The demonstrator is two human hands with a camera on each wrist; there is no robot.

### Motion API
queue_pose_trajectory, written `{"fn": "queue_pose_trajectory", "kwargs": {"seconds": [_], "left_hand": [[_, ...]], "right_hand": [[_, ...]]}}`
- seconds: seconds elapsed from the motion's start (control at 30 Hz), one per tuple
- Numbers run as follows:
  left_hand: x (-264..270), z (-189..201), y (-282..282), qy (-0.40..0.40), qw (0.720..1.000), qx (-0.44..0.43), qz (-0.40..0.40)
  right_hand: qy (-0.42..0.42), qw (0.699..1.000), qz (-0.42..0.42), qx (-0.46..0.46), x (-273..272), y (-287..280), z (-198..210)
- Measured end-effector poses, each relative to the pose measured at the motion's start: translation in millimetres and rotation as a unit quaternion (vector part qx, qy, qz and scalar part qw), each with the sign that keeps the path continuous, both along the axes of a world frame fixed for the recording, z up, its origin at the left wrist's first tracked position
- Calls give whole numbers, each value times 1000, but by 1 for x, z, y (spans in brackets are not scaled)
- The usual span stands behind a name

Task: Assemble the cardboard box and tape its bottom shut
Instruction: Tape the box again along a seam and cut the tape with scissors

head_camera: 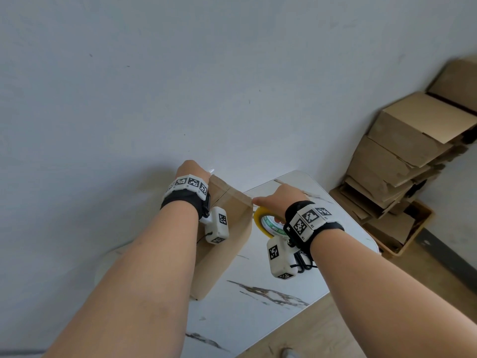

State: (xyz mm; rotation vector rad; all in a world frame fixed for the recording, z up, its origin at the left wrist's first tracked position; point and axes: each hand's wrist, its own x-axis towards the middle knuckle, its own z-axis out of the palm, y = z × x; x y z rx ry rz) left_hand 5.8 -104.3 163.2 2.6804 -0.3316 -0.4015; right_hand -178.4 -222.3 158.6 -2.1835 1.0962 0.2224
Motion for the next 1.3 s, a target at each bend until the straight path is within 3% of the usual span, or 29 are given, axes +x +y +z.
{"fn": "queue_pose_trajectory", "kwargs": {"seconds": [0.17, 0.37, 0.43, 0.5, 0.63, 0.8, 0.9, 1.07, 1.3], "left_hand": [[2, -4, 2, 6, 1000, 1, -16], [10, -10, 0, 32, 996, 66, -41], [46, -50, -11, 51, 996, 66, -32], [69, -79, -18, 38, 991, 125, -41], [2, -4, 2, 73, 989, 94, -84], [2, -3, 7, 26, 998, 21, -58], [1, 5, 7, -48, 993, -55, -94], [-11, 11, 6, -57, 970, 28, -234], [-15, 3, -1, -65, 950, 100, -287]], "right_hand": [[0, 1000, 2, -8, 1, 0, -5], [-2, 1000, 0, -3, 1, -1, -8], [-1, 1000, -2, -1, 1, -1, -8], [-1, 1000, -2, 1, 1, -2, -8], [3, 1000, 2, -2, 0, -2, -9], [2, 1000, 8, 10, 1, -2, -8], [2, 1000, 6, 15, 0, -1, -7], [-1, 1000, 1, 26, 0, 0, -4], [-5, 1000, 2, 23, 1, 1, -6]]}}
